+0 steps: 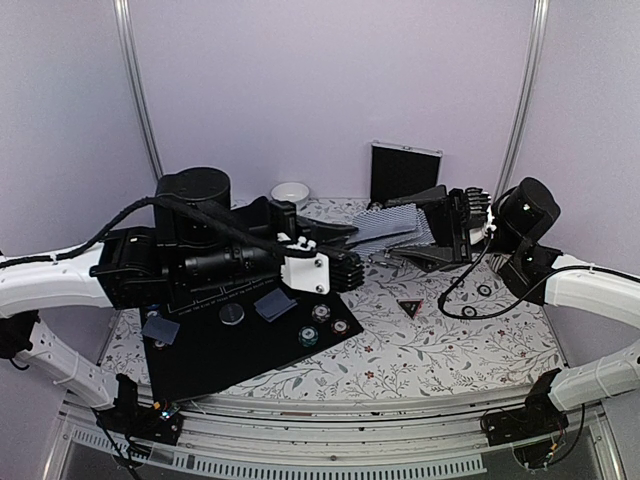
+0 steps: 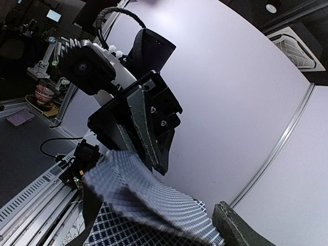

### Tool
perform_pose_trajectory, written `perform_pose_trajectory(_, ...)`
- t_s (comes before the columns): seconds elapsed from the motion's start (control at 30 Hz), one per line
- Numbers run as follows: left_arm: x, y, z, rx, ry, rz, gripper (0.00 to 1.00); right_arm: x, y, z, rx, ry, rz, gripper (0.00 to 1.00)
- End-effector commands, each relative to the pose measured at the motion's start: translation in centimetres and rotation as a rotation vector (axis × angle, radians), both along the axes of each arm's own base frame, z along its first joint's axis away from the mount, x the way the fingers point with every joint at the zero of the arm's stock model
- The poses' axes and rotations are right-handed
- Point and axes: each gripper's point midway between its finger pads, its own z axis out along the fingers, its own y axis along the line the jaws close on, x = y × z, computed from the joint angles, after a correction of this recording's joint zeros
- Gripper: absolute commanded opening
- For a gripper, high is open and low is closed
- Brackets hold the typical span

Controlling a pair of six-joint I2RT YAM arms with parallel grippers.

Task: Distribute texas hold em gaming equipment
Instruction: Pick up the poker card from the face-down deck piles.

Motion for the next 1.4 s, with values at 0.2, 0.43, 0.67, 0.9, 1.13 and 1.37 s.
perform_pose_trajectory(0.2, -0.7, -0.4, 2.6, -0.077, -0.042, -0.023, 0.07, -0.1, -0.3, 1.0, 0.025, -0.024, -0.004, 0.62)
perform_pose_trajectory(0.43, -1.1, 0.3, 3.5, -0.107, -0.036, -0.028, 0.0, -0.1, -0.4, 1.0, 0.026, -0.024, -0.007, 0.62)
perform_pose_trajectory(0.67, -0.4, 2.5, 7.4, -0.279, -0.06, 0.047, 0.0, -0.1, -0.3, 1.1, 0.028, -0.028, -0.008, 0.62)
perform_pose_trajectory(0.9, 6.2, 7.8, 10.5, -0.418, -0.003, 0.474, 0.0, -0.1, -0.4, 1.2, 0.029, -0.032, -0.007, 0.62)
perform_pose_trajectory(1.13, 16.1, 20.3, 4.1, -0.515, 0.332, 1.166, 0.0, -0.2, -0.4, 1.1, 0.028, -0.037, -0.003, 0.62)
perform_pose_trajectory(1.37, 16.6, 29.9, -8.8, -0.589, 0.868, 1.551, 0.0, -0.2, -0.3, 1.0, 0.025, -0.042, 0.0, 0.62)
